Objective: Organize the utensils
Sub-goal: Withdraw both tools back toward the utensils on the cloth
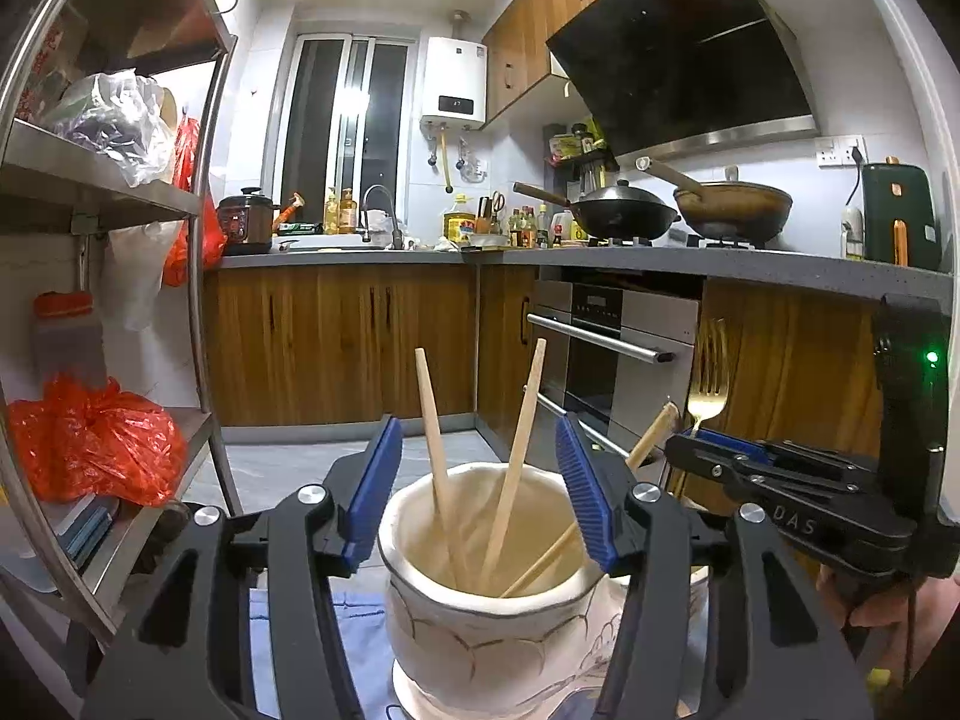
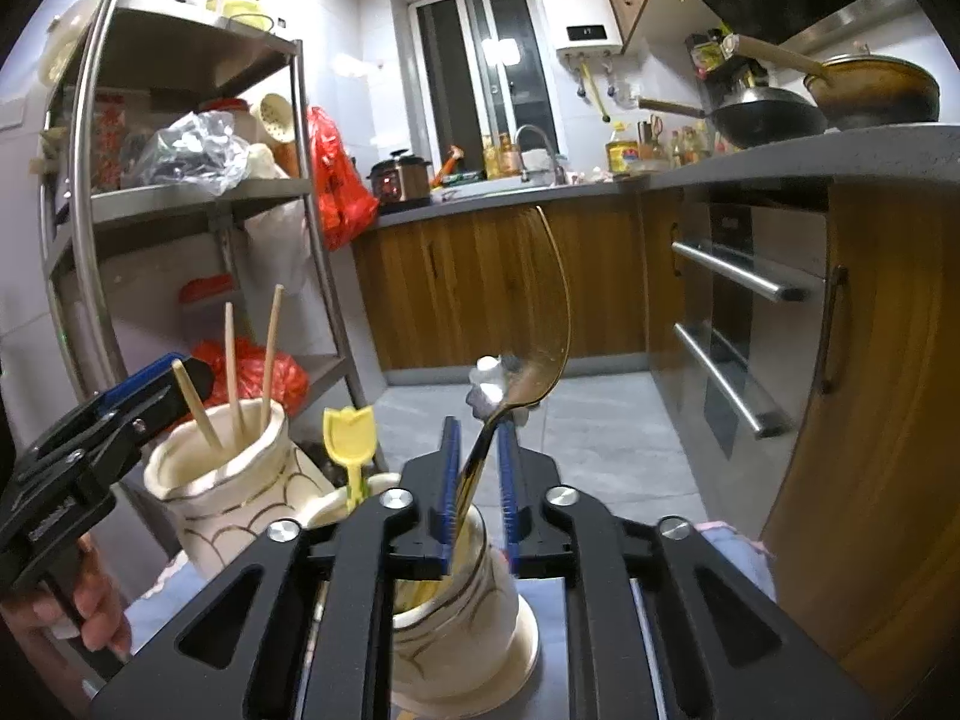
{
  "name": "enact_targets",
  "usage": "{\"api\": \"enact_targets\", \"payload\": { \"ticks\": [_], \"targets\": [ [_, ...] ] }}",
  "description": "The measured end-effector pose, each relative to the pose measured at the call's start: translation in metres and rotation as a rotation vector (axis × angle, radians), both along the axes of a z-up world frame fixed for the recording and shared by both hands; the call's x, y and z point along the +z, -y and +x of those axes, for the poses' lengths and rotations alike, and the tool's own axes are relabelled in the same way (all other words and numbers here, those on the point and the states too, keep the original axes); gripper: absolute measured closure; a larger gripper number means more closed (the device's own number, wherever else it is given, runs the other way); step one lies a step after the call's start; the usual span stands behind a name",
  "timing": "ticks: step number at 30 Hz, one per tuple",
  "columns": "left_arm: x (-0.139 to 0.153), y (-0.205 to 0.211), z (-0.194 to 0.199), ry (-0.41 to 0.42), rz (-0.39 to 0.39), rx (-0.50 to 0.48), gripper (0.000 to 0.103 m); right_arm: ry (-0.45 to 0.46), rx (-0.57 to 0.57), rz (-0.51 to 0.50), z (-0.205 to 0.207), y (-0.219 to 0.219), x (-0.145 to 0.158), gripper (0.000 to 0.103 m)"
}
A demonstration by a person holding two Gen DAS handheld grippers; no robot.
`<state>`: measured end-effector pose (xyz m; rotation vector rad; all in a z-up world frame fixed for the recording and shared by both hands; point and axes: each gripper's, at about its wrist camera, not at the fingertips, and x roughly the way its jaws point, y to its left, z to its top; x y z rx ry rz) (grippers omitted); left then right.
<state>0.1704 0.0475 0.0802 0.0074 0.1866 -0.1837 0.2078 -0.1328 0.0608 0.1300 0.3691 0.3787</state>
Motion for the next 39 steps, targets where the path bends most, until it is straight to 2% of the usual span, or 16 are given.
{"api": "enact_targets", "payload": {
  "ticks": [5,8,9,10,11,13,17,24,29,33,39],
  "targets": [
    [0.001,-0.002,-0.004,0.000,0.004,0.014,0.037,0.010,0.004,0.028,-0.009,0.007,0.004,0.061],
    [0.004,-0.004,-0.010,0.004,-0.004,0.041,0.021,0.039,0.018,0.033,-0.022,0.009,0.011,0.037],
    [0.006,-0.005,-0.012,0.004,-0.007,0.048,0.015,0.050,0.019,0.032,-0.026,0.009,0.014,0.034],
    [0.007,-0.005,-0.014,0.004,-0.009,0.054,0.008,0.061,0.021,0.028,-0.031,0.010,0.017,0.024],
    [0.008,-0.006,-0.018,0.005,-0.011,0.064,0.005,0.071,0.025,0.021,-0.038,0.011,0.020,0.016],
    [0.010,-0.007,-0.024,0.001,-0.012,0.076,0.005,0.091,0.026,0.015,-0.051,0.015,0.023,0.009],
    [0.008,-0.008,-0.039,-0.019,-0.003,0.101,0.005,0.103,-0.002,0.000,-0.072,0.024,0.025,0.005],
    [0.003,-0.001,-0.068,-0.058,0.021,0.103,0.005,0.077,-0.041,-0.022,-0.104,0.045,0.020,0.005],
    [-0.009,0.009,-0.087,-0.116,0.040,0.086,0.005,0.030,-0.064,-0.020,-0.124,0.059,0.008,0.005],
    [-0.021,0.022,-0.099,-0.162,0.086,0.080,0.005,-0.008,-0.080,-0.054,-0.135,0.063,-0.001,0.005],
    [-0.038,0.033,-0.110,-0.235,0.102,0.045,0.005,-0.073,-0.118,-0.106,-0.145,0.073,-0.017,0.005]
  ]
}}
